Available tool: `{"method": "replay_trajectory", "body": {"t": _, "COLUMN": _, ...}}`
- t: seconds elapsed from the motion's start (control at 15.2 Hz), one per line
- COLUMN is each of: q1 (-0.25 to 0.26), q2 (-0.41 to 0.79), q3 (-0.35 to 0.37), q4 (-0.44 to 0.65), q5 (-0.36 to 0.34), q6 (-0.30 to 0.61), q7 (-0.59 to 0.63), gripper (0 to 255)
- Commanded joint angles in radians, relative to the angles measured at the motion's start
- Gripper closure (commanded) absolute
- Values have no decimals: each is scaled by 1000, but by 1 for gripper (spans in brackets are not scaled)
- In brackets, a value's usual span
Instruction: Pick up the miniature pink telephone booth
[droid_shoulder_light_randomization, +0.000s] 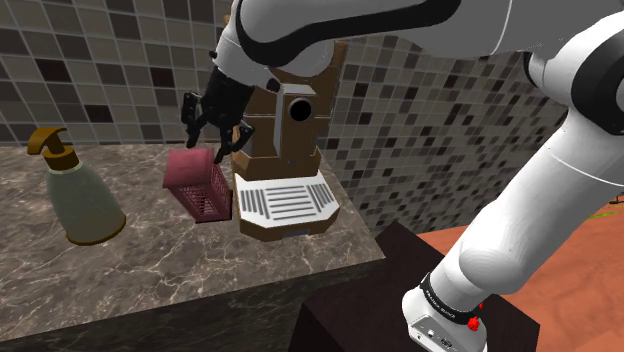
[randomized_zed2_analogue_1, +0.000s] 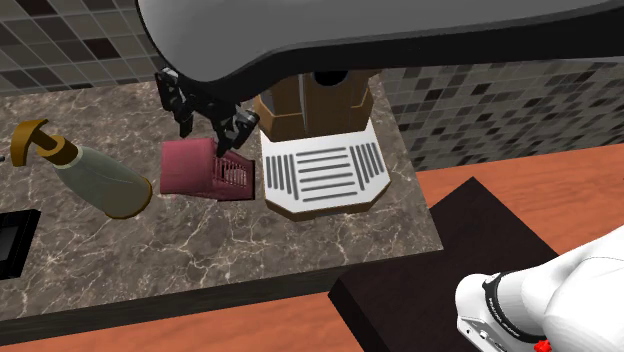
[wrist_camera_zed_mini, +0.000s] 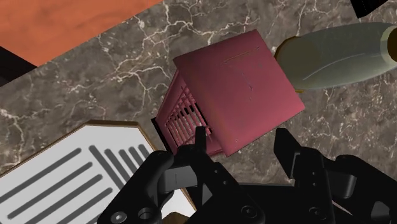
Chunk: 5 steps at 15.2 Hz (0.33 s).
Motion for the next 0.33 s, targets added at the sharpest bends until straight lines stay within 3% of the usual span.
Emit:
{"method": "replay_trajectory", "body": {"t": 0.0, "q1": -2, "q2": -11, "q3": -3, "q4": 17, "q5": 0, "q6": -27, "q7": 4, "gripper": 255}}
{"method": "replay_trajectory", "body": {"t": 0.26, "q1": -4, "q2": -15, "q3": -4, "q4": 41, "q5": -3, "q6": -54, "q7": 12, "gripper": 255}}
